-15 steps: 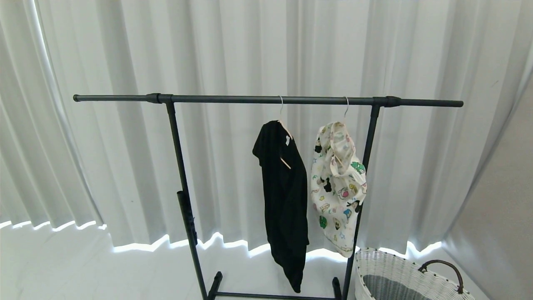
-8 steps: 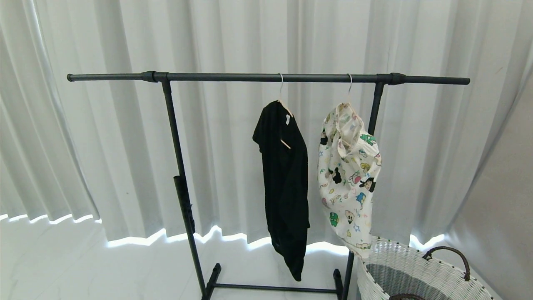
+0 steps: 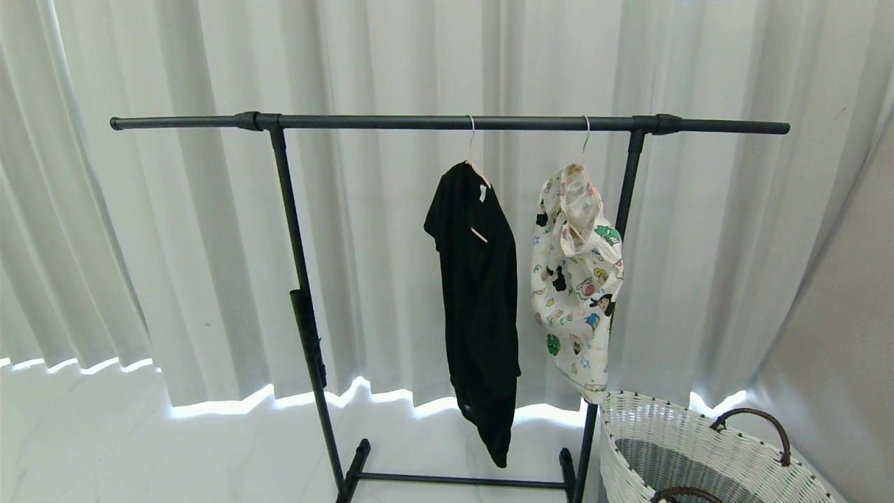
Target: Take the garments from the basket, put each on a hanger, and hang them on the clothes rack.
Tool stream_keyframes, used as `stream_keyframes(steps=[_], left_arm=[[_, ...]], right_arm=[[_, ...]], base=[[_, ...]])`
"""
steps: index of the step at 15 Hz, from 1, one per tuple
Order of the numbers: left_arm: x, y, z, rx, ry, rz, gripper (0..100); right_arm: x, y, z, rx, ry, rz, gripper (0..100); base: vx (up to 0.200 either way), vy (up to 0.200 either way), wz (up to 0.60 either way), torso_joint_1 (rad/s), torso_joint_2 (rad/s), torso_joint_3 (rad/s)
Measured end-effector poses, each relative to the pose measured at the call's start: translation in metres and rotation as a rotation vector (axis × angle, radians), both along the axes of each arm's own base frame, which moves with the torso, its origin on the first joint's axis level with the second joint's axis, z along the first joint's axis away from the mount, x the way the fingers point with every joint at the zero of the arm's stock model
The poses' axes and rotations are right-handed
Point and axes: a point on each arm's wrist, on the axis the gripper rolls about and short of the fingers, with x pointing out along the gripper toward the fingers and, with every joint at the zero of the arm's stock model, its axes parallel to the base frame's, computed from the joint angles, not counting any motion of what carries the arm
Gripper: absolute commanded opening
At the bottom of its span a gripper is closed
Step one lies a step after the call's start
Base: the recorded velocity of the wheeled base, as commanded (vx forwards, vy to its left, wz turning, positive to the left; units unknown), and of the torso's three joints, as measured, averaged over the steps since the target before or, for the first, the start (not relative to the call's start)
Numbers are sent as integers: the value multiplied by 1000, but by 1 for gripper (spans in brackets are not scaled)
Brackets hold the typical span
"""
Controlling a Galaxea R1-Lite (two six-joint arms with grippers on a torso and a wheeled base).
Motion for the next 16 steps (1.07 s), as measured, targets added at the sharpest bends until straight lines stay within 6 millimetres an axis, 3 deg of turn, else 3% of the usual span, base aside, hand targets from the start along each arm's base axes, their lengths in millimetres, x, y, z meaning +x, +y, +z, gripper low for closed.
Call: stream_keyframes(steps=[2,4,8,12,16], left_arm=[[0,0,-1,-128,-20,8,100],[0,0,-1,-95,-11,4,100],[1,-7,-6,-95,44,-308,100],[0,-7,-6,-103,48,-320,100],[0,-7,-6,-105,47,-321,100]], right_arm=[[-1,0,0,1,-32,10,100],[2,1,0,0,-97,35,100],[7,7,-5,55,-128,356,100],[8,10,-6,137,-155,481,100],[9,10,-9,226,-165,482,100]], base=[[0,0,0,0,0,0],[0,0,0,0,0,0],[0,0,0,0,0,0],[0,0,0,0,0,0],[0,0,0,0,0,0]])
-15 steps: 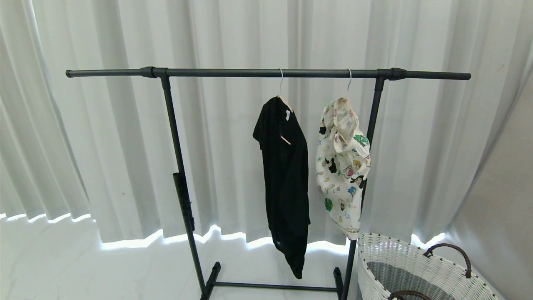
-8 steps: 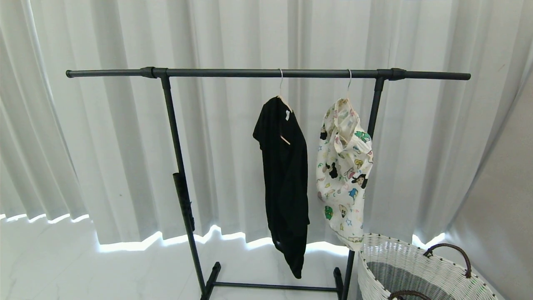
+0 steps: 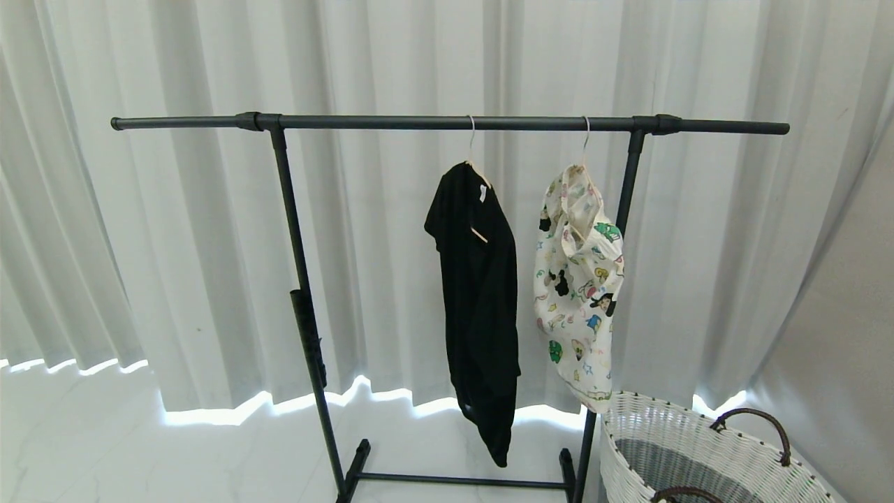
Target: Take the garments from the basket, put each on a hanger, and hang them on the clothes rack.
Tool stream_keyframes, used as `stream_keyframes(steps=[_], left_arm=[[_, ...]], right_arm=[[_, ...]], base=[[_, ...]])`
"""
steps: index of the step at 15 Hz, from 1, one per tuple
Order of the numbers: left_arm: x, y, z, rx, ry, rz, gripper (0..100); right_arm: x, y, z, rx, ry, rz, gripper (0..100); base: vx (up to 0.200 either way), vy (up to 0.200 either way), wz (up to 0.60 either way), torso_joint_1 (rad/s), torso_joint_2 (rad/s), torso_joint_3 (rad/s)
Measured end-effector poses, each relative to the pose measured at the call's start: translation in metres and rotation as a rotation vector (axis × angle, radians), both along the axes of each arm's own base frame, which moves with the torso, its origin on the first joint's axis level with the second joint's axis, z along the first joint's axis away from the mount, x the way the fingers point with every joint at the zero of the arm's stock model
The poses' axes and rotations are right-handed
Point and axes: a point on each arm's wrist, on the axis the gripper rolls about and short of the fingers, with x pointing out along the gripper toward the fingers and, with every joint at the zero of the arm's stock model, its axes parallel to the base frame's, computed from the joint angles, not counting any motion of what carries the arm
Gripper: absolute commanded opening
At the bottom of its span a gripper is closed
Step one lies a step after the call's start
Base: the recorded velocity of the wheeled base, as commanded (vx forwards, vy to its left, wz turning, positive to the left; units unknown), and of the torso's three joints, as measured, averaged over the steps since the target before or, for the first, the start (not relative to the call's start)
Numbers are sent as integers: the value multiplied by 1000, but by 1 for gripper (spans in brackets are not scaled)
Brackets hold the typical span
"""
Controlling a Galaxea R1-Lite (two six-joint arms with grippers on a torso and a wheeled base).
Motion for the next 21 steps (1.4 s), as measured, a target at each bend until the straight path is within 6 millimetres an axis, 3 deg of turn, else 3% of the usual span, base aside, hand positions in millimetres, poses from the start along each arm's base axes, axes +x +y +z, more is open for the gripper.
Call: stream_keyframes(steps=[21], left_arm=[[0,0,0,0,0,0,100]], right_arm=[[0,0,0,-5,3,-1,100]], base=[[0,0,0,0,0,0]])
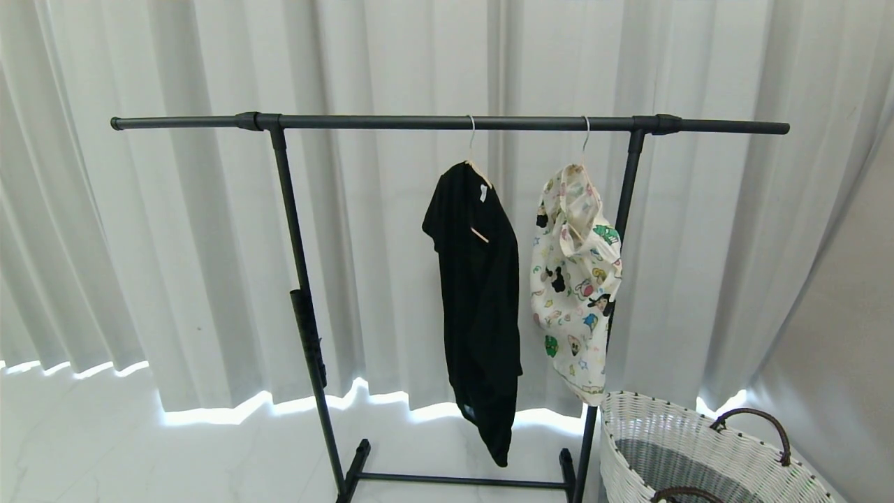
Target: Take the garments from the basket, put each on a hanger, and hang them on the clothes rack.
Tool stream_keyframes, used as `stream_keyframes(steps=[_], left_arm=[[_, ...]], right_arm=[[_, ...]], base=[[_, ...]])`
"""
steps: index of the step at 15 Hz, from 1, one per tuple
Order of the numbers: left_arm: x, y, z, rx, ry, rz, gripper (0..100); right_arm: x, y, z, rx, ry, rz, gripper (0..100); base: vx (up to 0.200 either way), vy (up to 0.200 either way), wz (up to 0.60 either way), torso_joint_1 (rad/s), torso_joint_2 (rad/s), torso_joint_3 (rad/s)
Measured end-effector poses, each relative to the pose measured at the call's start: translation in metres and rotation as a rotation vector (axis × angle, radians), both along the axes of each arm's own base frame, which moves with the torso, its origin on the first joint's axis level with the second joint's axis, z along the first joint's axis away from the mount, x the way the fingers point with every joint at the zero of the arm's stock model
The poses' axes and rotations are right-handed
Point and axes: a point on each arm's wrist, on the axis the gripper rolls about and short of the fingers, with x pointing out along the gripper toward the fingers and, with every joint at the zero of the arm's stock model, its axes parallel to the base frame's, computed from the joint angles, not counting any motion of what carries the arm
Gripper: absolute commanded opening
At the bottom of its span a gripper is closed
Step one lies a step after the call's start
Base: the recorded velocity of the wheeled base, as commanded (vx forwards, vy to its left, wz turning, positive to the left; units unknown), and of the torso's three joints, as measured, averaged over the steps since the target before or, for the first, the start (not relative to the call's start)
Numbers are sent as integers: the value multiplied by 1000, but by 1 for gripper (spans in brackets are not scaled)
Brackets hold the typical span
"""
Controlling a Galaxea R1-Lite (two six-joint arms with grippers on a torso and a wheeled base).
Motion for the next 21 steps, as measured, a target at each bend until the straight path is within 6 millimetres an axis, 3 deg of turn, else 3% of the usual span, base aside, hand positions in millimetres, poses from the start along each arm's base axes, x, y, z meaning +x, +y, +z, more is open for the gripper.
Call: stream_keyframes(steps=[21], left_arm=[[0,0,0,0,0,0,100]], right_arm=[[0,0,0,0,0,0,100]], base=[[0,0,0,0,0,0]])
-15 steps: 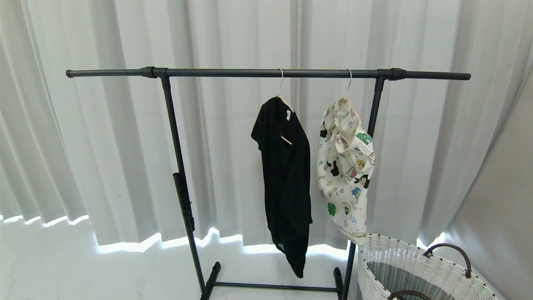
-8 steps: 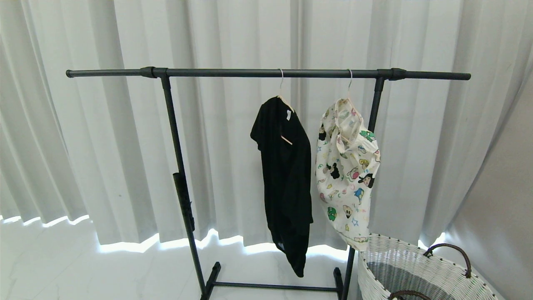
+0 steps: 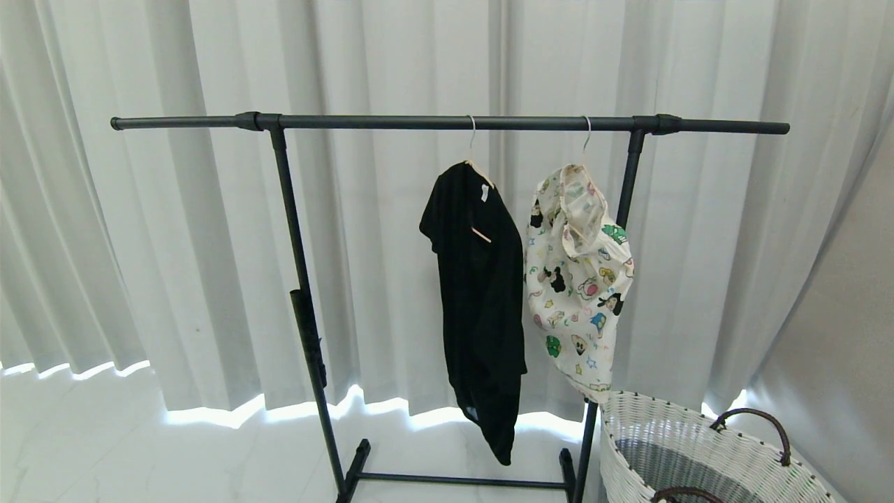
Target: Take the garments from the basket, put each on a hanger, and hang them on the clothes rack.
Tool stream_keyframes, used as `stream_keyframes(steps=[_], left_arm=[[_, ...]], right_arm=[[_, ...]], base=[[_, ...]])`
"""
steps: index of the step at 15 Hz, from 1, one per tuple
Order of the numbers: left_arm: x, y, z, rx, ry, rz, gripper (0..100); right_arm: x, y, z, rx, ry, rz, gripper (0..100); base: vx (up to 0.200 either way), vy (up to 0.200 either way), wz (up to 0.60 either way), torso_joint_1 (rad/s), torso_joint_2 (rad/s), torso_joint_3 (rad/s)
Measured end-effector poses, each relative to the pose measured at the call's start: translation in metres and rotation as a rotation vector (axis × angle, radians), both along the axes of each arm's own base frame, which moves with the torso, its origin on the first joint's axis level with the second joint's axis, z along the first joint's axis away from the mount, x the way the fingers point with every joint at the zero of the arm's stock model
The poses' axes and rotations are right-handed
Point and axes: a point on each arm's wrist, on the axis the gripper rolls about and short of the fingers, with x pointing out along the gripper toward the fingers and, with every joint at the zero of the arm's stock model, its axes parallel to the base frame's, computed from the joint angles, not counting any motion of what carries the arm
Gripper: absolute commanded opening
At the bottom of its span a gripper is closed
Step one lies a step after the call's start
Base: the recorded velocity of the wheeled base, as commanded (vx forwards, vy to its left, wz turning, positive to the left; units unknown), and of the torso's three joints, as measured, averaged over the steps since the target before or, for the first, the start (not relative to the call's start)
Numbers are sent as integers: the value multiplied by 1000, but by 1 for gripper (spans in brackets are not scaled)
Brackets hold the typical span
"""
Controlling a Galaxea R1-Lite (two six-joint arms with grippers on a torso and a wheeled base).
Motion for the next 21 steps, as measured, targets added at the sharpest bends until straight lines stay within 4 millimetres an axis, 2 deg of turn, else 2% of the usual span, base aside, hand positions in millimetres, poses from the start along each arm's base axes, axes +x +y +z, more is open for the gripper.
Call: stream_keyframes(steps=[21], left_arm=[[0,0,0,0,0,0,100]], right_arm=[[0,0,0,0,0,0,100]], base=[[0,0,0,0,0,0]])
